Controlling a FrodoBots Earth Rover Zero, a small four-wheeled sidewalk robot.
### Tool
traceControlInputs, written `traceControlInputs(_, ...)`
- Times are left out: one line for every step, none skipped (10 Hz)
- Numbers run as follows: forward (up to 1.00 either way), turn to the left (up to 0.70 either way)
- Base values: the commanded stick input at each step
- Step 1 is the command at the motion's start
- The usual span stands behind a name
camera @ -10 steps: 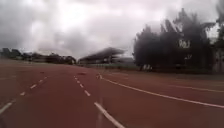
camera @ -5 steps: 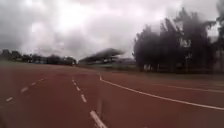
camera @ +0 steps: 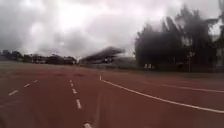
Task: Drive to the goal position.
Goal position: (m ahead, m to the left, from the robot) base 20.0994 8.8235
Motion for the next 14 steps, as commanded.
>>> traceControlInputs(0.70,0.00)
traceControlInputs(0.70,0.00)
traceControlInputs(0.70,0.00)
traceControlInputs(0.70,0.00)
traceControlInputs(0.70,0.00)
traceControlInputs(0.70,0.00)
traceControlInputs(0.70,0.00)
traceControlInputs(0.70,0.00)
traceControlInputs(0.70,0.00)
traceControlInputs(0.70,0.00)
traceControlInputs(0.70,0.00)
traceControlInputs(0.70,0.00)
traceControlInputs(0.70,0.00)
traceControlInputs(0.70,0.00)
